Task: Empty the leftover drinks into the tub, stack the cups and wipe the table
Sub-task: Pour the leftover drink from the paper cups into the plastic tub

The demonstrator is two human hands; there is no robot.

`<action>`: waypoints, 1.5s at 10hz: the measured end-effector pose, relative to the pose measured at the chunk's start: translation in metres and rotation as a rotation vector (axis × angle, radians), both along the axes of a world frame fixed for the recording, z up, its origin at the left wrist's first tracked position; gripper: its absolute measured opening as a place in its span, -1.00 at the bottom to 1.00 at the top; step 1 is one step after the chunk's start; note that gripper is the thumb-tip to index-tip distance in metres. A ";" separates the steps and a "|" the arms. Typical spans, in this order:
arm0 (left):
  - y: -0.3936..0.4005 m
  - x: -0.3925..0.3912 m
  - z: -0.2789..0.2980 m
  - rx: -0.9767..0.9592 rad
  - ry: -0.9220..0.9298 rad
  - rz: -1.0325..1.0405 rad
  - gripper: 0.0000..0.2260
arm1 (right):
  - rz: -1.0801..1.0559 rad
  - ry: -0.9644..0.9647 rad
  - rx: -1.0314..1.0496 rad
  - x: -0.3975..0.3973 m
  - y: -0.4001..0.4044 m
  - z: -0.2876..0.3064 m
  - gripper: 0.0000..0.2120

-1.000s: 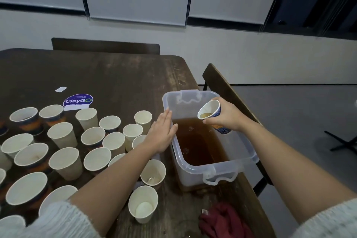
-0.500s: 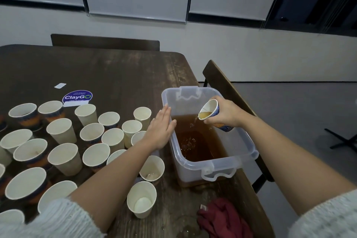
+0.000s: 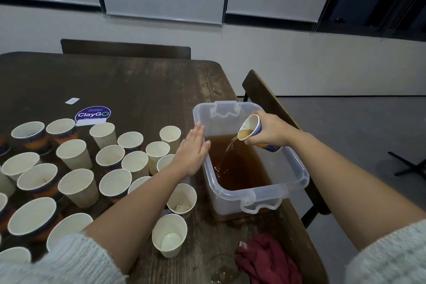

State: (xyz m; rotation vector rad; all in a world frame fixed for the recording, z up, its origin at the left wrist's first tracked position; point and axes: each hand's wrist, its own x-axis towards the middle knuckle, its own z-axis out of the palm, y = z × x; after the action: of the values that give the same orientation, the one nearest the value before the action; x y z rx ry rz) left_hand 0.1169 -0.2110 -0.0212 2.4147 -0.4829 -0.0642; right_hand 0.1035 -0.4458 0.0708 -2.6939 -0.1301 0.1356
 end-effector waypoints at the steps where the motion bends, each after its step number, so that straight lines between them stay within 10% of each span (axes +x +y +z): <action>1: 0.000 0.000 0.000 -0.002 0.005 -0.001 -0.50 | 0.004 -0.008 -0.015 0.001 0.001 0.002 -0.35; 15: 0.001 0.002 -0.003 0.003 -0.007 -0.018 -0.50 | 0.086 -0.033 -0.227 0.008 0.010 0.017 -0.46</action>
State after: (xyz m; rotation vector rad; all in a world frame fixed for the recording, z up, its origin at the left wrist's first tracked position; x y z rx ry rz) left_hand 0.1190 -0.2099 -0.0239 2.4143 -0.5080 -0.0645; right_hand 0.1115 -0.4354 0.0880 -2.9190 -0.2548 0.1401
